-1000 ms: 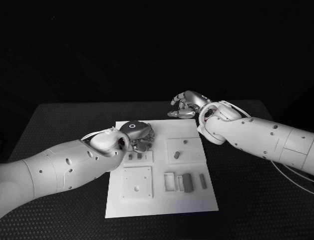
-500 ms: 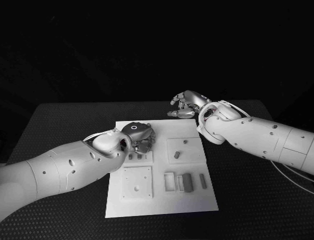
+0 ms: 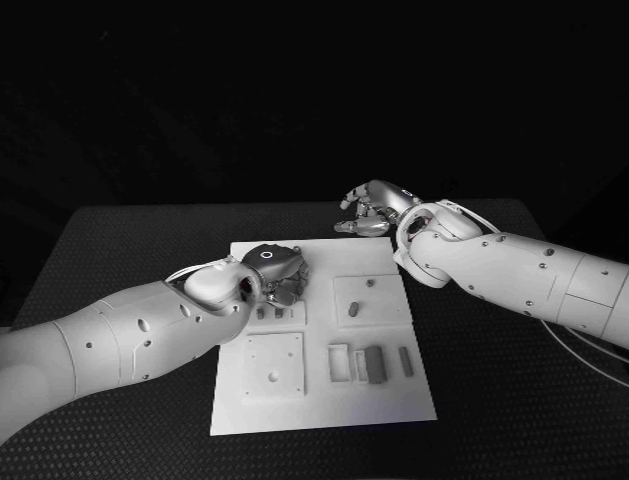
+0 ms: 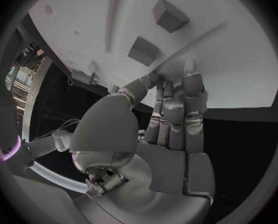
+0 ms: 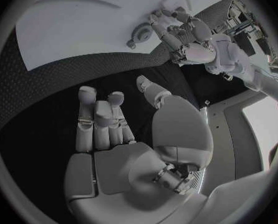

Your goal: Assemble the parts on the task board

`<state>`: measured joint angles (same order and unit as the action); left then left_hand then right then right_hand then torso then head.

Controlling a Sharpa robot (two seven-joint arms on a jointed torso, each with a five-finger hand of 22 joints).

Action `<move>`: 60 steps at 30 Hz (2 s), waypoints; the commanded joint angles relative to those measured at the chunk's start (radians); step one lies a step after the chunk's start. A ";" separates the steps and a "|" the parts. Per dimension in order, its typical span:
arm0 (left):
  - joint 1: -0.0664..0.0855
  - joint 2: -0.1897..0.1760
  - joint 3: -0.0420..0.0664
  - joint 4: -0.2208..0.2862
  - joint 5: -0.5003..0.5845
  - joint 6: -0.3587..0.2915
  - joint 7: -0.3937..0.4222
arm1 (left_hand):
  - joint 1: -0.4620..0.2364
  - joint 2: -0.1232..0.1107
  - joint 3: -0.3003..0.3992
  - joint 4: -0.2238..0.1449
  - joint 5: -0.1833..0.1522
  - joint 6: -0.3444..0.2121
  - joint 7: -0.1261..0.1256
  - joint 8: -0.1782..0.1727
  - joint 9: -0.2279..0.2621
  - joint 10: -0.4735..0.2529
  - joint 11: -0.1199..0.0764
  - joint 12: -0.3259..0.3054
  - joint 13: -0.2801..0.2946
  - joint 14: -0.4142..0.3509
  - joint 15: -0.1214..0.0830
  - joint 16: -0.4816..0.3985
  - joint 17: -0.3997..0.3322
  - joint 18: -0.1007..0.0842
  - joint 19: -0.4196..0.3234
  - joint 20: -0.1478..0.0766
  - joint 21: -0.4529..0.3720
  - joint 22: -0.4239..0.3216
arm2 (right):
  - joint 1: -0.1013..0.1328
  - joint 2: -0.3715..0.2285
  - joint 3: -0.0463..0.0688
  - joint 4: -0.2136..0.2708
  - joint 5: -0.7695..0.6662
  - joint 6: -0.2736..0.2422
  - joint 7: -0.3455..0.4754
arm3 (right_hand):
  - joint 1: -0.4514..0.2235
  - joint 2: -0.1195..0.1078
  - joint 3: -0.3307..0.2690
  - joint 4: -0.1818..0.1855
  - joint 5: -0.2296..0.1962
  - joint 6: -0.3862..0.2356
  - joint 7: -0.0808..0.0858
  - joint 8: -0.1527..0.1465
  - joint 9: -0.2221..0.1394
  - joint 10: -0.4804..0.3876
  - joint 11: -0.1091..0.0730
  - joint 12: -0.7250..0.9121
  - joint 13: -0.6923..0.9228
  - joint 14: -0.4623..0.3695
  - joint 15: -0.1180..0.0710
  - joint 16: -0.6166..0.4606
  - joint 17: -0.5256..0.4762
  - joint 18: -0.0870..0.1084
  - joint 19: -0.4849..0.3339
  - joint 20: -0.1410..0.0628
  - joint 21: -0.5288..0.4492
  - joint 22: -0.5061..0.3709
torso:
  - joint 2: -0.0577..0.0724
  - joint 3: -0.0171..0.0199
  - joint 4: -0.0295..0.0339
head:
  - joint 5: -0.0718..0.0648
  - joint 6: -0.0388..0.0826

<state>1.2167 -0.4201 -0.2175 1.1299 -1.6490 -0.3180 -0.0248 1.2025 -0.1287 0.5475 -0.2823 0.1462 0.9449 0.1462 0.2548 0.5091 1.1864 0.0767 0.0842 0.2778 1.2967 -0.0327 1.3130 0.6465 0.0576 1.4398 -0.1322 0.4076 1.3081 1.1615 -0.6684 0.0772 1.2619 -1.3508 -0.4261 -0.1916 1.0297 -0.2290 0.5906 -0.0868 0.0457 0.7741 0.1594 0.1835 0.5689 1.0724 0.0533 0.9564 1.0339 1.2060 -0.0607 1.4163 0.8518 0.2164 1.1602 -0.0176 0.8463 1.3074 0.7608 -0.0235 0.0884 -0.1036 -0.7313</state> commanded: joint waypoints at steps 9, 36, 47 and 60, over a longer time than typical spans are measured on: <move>-0.003 0.007 0.000 -0.006 -0.009 0.021 -0.001 | -0.004 0.015 0.010 0.005 0.006 0.010 -0.001 0.008 -0.003 0.015 0.000 0.003 0.003 -0.002 -0.004 0.008 -0.003 0.111 -0.007 0.001 0.006 0.023 | 0.000 0.001 0.000 0.002 -0.003 0.009 0.008 | 0.007 0.000 0.001 0.006 0.002 0.000 0.009 -0.001 0.001 -0.004 0.000 0.007 -0.002 -0.005 0.004 -0.004 -0.002 0.045 -0.002 -0.007 -0.007 0.014 | 0.001 -0.0002 0.0001 | 0.000 -0.003; -0.005 0.008 0.000 -0.003 -0.011 0.036 -0.003 | 0.001 0.039 0.032 0.003 0.002 0.050 -0.011 0.028 -0.007 0.057 -0.014 0.006 0.017 -0.003 -0.018 0.010 -0.015 0.100 -0.014 -0.009 0.016 0.022 | 0.000 0.002 0.000 0.001 -0.003 0.009 0.008 | 0.008 0.001 0.000 0.006 0.002 0.000 0.009 0.000 0.001 -0.004 0.000 0.008 -0.003 -0.005 0.004 -0.004 -0.002 0.045 -0.002 -0.008 -0.007 0.014 | 0.000 0.0003 -0.0002 | -0.001 -0.005; -0.007 0.005 0.001 0.000 -0.016 0.005 -0.006 | 0.007 0.056 0.054 0.008 -0.003 0.064 -0.016 0.034 -0.009 0.075 -0.019 0.006 0.022 -0.003 -0.022 0.010 -0.020 0.093 -0.016 -0.013 0.019 0.022 | 0.000 0.003 0.000 0.001 -0.003 0.009 0.009 | 0.008 0.001 0.000 0.006 0.002 0.001 0.009 0.000 0.001 -0.004 0.000 0.008 -0.003 -0.005 0.004 -0.004 -0.002 0.045 -0.002 -0.008 -0.007 0.014 | -0.001 -0.0002 0.0002 | 0.000 -0.005; -0.008 -0.040 0.023 0.035 0.065 -0.090 0.039 | 0.007 0.060 0.062 0.010 -0.005 0.068 -0.017 0.036 -0.011 0.082 -0.022 0.004 0.024 -0.002 -0.025 0.012 -0.022 0.092 -0.016 -0.018 0.021 0.021 | 0.000 0.002 0.000 -0.002 -0.003 0.008 0.010 | 0.008 0.001 0.000 0.006 0.002 0.001 0.009 0.000 0.002 -0.005 0.000 0.009 -0.003 -0.005 0.003 -0.004 -0.002 0.045 -0.002 -0.008 -0.007 0.014 | -0.001 -0.0003 0.0000 | 0.001 -0.001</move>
<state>1.2078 -0.4608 -0.1977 1.1592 -1.6252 -0.3632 -0.0087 1.2104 -0.0786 0.6032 -0.2718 0.1420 1.0059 0.1283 0.2853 0.4989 1.2467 0.0405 0.0859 0.3006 1.2952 -0.0521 1.3205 0.6261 0.0538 1.4218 -0.1428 0.4231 1.3073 1.1615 -0.6667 0.0772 1.2600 -1.3504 -0.4260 -0.1908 1.0297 -0.2290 0.5907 -0.0869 0.0457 0.7757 0.1595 0.1835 0.5692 1.0724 0.0533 0.9603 1.0324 1.2059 -0.0607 1.4163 0.8511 0.2163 1.1560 -0.0174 0.8463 1.3074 0.7598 -0.0241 0.0887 -0.1025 -0.7330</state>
